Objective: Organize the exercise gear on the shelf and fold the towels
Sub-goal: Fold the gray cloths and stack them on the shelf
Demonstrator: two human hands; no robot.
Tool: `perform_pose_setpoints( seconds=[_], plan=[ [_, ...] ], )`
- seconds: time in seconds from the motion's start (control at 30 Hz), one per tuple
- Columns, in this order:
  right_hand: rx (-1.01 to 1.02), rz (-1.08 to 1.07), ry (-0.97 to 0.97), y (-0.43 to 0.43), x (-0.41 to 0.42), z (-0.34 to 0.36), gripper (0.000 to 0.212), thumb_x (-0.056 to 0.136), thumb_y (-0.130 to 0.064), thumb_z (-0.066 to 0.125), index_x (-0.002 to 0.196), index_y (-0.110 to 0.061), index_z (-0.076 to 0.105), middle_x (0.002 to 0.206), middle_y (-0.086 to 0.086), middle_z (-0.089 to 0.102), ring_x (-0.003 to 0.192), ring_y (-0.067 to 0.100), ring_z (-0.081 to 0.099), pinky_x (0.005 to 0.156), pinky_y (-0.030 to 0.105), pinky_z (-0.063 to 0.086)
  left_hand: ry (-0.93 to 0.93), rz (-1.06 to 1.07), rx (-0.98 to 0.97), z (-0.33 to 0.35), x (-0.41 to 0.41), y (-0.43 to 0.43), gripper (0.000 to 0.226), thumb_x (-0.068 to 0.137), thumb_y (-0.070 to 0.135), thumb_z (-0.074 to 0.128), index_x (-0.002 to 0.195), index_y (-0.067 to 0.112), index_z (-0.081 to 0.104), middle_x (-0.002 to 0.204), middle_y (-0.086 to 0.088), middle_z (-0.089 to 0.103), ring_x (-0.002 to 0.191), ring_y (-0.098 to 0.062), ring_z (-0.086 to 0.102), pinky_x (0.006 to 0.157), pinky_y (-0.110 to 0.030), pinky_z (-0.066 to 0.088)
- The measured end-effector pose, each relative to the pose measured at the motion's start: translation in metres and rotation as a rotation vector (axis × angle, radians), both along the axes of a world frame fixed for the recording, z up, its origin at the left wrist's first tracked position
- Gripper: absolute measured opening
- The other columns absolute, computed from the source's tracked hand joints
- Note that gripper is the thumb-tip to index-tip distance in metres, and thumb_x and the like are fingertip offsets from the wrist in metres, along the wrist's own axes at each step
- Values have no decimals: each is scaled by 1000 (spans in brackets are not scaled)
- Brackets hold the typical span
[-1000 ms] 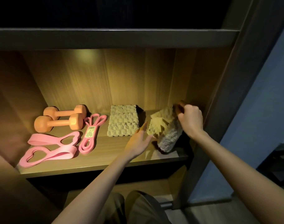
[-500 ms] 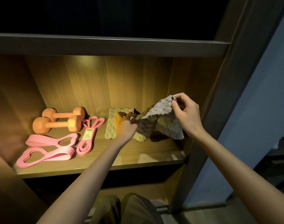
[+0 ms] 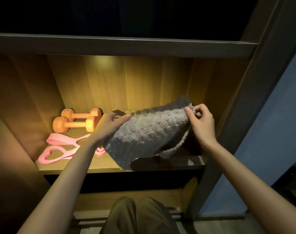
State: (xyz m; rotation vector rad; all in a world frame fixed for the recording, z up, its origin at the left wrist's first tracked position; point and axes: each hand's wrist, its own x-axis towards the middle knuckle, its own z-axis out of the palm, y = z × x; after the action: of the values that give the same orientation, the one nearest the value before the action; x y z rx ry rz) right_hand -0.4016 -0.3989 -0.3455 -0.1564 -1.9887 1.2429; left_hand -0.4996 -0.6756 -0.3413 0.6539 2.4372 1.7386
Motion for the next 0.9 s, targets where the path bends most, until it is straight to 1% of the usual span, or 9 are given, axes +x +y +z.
perform_pose_setpoints(
  seconds=[0.07,0.2,0.3,0.37,0.5,0.57,0.67,0.77,0.9],
  plan=[
    [0,15,-49,-2,-3,-4,26,92,-34,61,72,-25,47,55,-16,46,52,1,37,50,13,30,46,23,-68,-1,1,-11,38,70,58,71,82,23,72,82,-5,72,68,-15,63,63,-25,48],
    [-30,44,-195,-3,-9,-15,27,95,-30,55,74,-22,40,54,-12,36,46,3,28,45,17,25,46,-126,-335,-12,4,-31,48,70,48,73,73,0,67,64,-10,60,58,-15,54,50,-15,38],
    [-50,15,-315,2,-14,-24,21,96,-23,53,81,-21,38,54,-10,35,44,2,28,46,18,26,-41,-150,-346,-28,4,-44,30,80,36,71,64,12,65,61,1,60,53,-10,54,51,-15,41],
    [-22,-3,-406,2,-16,-29,11,95,-21,54,88,-15,47,54,-9,40,46,3,35,48,20,28,-27,-69,-376,-37,4,-45,34,83,38,69,61,14,61,59,4,51,53,-8,45,52,-18,33],
    [-33,18,-474,-8,-17,-35,25,89,-24,63,77,-2,63,64,3,56,60,15,51,55,26,36,-279,-55,-212,-43,8,-34,42,81,42,70,82,1,63,70,-3,57,64,-12,53,51,-16,44],
    [-58,60,-443,-19,-14,-32,17,86,-27,70,83,-10,69,77,-1,67,70,10,62,62,21,45,-445,-129,-110,-43,12,-26,37,79,42,71,80,7,61,69,1,63,63,-9,60,54,-19,50],
    [-29,107,-338,-39,-8,-25,13,83,-25,74,91,-16,68,86,-5,68,81,4,63,66,13,47,-600,-190,-3,-43,16,-10,31,81,39,69,85,9,64,76,-2,70,65,-10,66,59,-21,54],
    [11,224,-267,-60,1,-20,16,85,-14,69,99,-19,65,97,-10,65,87,0,60,69,8,47,-669,-167,84,-42,20,7,30,82,33,70,94,6,68,83,-7,71,67,-14,67,61,-22,55],
    [225,338,-189,-80,17,-32,28,87,-6,65,114,-15,68,105,-11,66,97,-5,59,81,6,45,-678,-166,157,-44,27,20,22,86,28,68,91,7,69,80,-5,72,68,-14,69,60,-21,54]
  ],
)
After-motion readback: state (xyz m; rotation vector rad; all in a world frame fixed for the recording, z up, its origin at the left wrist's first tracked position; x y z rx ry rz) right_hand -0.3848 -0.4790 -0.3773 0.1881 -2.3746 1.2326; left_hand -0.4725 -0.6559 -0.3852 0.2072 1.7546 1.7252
